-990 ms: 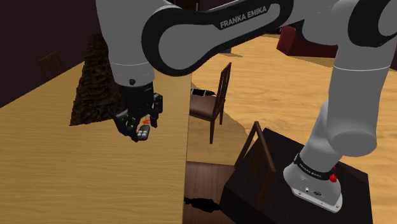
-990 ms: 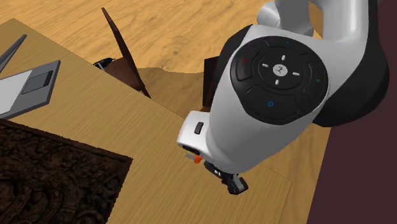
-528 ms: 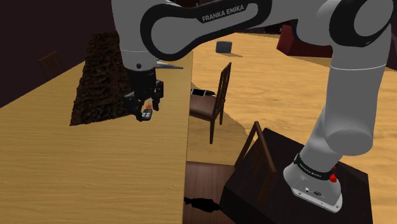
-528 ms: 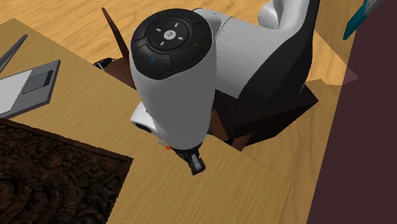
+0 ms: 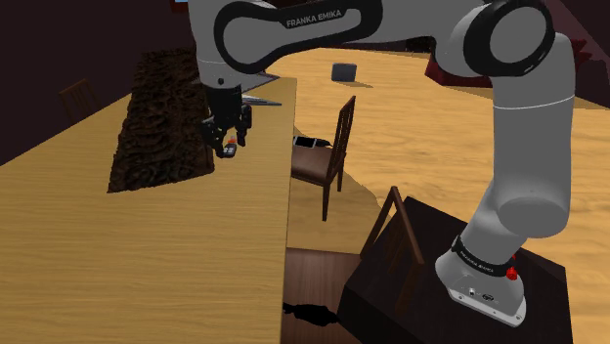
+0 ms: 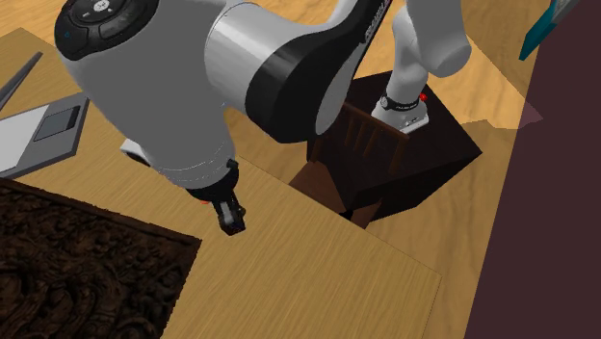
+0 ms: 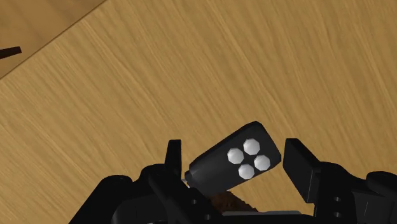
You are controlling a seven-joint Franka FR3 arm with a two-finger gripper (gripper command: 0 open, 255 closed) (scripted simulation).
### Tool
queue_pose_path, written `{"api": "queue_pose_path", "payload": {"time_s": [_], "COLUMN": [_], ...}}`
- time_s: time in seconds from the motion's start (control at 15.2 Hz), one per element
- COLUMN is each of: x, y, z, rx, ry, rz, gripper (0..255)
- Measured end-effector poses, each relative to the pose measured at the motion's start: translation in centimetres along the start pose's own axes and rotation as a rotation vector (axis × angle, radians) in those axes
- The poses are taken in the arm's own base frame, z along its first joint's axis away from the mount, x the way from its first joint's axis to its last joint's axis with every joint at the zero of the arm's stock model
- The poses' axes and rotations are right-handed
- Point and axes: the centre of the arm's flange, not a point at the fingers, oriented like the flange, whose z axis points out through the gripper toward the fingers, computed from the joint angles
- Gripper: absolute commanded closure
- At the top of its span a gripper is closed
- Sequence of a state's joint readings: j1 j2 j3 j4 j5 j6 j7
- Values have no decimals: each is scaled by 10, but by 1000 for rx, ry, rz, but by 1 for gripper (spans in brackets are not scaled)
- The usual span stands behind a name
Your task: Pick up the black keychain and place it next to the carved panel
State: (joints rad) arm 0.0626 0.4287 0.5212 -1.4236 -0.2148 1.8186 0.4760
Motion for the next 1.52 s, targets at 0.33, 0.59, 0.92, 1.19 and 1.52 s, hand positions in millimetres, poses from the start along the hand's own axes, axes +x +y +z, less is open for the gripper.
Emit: {"api": "queue_pose_path", "payload": {"time_s": [0.33, 0.59, 0.92, 1.19, 1.52], "x": [43, 79, 89, 89, 88], "y": [50, 90, 101, 102, 102], "z": [-3, 4, 19, 39, 66], "rx": [0, 0, -1, -1, -1], "ry": [0, 0, -1, -1, -1], "rz": [0, 0, -1, -1, -1], "gripper": [255, 255, 255, 255, 255]}}
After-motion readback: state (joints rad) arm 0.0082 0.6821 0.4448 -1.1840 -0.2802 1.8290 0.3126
